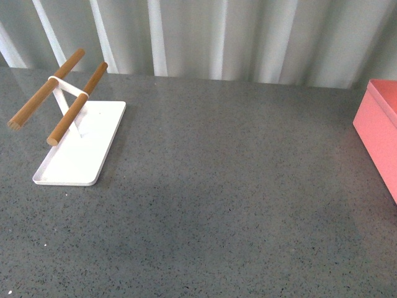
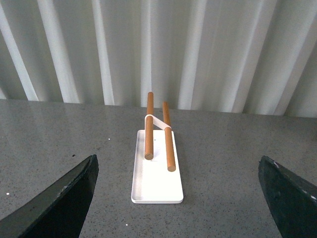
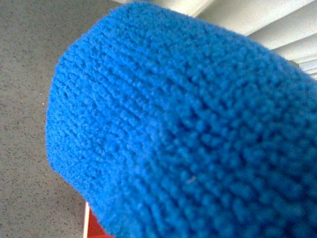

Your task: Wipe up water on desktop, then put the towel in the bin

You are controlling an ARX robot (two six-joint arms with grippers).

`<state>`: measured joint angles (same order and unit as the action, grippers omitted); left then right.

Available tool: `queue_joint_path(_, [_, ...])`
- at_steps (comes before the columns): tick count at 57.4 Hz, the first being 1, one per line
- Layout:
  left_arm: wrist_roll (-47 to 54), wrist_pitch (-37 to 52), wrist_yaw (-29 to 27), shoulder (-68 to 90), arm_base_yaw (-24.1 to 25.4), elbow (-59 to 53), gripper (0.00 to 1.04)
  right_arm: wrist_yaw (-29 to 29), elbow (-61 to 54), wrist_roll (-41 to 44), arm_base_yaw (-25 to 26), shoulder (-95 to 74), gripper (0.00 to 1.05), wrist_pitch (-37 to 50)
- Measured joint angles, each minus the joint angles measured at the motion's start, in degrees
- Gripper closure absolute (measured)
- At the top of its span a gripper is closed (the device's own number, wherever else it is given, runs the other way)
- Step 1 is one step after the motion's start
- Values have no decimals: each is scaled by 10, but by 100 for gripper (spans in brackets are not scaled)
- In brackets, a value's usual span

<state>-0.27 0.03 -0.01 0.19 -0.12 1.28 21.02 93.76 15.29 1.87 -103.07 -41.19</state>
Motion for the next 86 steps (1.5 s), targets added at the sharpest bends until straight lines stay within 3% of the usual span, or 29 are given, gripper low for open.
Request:
queue_joint_path(20, [0,0,0,0,0,0,7,-23,-110,16,53,29,101,42])
queue_joint_path(43, [0,0,0,0,0,0,7,-60,-141,19,96,40,101,66])
queue_joint_path(77, [0,0,0,0,0,0,7,-61,-144,19,98,41,5,69])
queue_joint_path(86, [0,0,0,0,0,0,7,-61,-144,18,98,41,7,69])
